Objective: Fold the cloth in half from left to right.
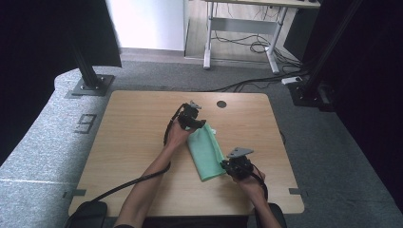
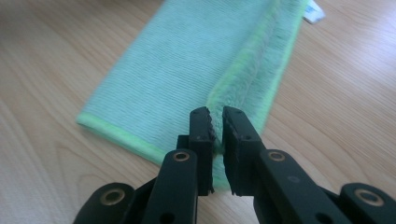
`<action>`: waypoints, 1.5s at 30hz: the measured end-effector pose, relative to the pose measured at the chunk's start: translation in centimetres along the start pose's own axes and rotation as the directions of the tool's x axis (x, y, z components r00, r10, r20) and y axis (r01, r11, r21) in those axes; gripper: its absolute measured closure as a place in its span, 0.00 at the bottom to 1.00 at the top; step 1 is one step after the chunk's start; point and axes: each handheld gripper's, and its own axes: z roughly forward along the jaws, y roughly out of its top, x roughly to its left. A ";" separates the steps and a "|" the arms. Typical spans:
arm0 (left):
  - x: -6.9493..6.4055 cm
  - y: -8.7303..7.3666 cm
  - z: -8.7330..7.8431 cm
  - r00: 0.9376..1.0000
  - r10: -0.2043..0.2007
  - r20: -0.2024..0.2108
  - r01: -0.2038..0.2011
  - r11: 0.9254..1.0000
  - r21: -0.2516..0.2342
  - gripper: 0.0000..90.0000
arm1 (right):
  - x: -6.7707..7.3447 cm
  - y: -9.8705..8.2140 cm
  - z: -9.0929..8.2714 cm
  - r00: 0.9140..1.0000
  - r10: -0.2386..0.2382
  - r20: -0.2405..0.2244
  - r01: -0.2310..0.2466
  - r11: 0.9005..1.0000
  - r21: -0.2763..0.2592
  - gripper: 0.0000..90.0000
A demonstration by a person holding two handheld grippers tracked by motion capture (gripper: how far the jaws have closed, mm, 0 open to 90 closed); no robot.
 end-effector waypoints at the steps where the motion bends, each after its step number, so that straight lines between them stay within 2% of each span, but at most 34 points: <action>1: -0.1 0.1 -0.2 1.000 0.007 0.005 -0.007 1.000 -0.002 0.46 | -0.1 0.0 -0.1 1.000 0.008 0.005 -0.008 1.000 -0.002 0.89; 4: -0.5 0.2 -0.9 0.999 0.033 -0.003 -0.033 0.999 -0.003 0.43 | -0.5 -0.1 -0.4 0.999 0.015 0.028 -0.015 1.000 0.000 0.86; 6: -0.5 -0.1 -1.3 0.999 0.037 0.011 -0.037 0.999 -0.002 0.40 | -0.9 -0.1 -0.7 0.999 0.021 0.047 -0.020 1.000 -0.007 0.83; 10: -0.6 -1.3 -2.1 0.999 0.035 0.031 -0.036 0.999 0.012 0.33 | -1.5 0.2 -1.2 0.997 0.030 0.077 -0.027 0.999 -0.037 0.69; 13: -0.5 -2.6 -2.5 0.998 0.012 0.068 -0.014 1.000 0.025 0.33 | -1.7 0.4 -0.7 0.997 0.023 0.072 -0.020 0.999 -0.048 0.61; 17: -0.4 -4.6 -2.9 0.997 0.006 0.073 -0.009 0.999 0.047 0.29 | -2.0 -0.1 1.1 0.998 0.012 0.061 -0.012 1.000 0.007 0.58; 20: -0.2 -6.0 -3.2 0.998 -0.005 0.065 0.001 0.998 0.059 0.27 | -2.7 -0.9 2.0 0.998 0.034 0.061 -0.038 0.998 0.058 0.54; 23: 0.1 -6.9 -3.3 0.999 -0.013 0.045 0.010 0.998 0.065 0.26 | -3.2 -1.3 2.2 0.997 0.065 0.037 -0.067 0.996 0.055 0.52; 25: 0.6 -7.1 -3.1 1.000 -0.021 0.009 0.020 0.997 0.070 0.26 | -3.2 -1.3 2.2 0.997 0.071 0.026 -0.073 0.996 0.059 0.52; 26: 0.8 -7.1 -3.0 1.000 -0.029 -0.003 0.030 0.997 0.069 0.26 | -3.1 -1.3 2.3 0.997 0.081 0.005 -0.081 0.995 0.061 0.51; 30: 2.5 -7.2 -2.3 0.994 -0.100 -0.041 0.102 0.994 0.038 0.26 | -2.2 -1.2 2.2 0.998 0.053 -0.025 -0.051 0.996 0.068 0.50; 33: 3.4 -7.1 -1.5 0.992 -0.114 -0.060 0.116 0.992 0.041 0.26 | -1.6 -1.1 2.3 0.999 0.039 -0.035 -0.037 0.997 0.070 0.50; 36: 3.5 -7.1 -1.0 0.993 -0.105 -0.062 0.108 0.992 0.058 0.26 | -1.4 -1.1 2.3 0.999 0.032 -0.032 -0.030 0.997 0.067 0.50; 41: 2.5 -7.5 -1.2 0.996 -0.047 -0.078 0.054 0.994 0.091 0.26 | -1.5 -1.2 2.3 0.998 0.045 -0.033 -0.043 0.997 0.062 0.49; 45: 1.4 -7.9 -1.9 0.998 -0.025 -0.063 0.031 0.995 0.099 0.26 | -1.5 -1.3 2.3 0.998 0.046 -0.032 -0.044 0.997 0.060 0.48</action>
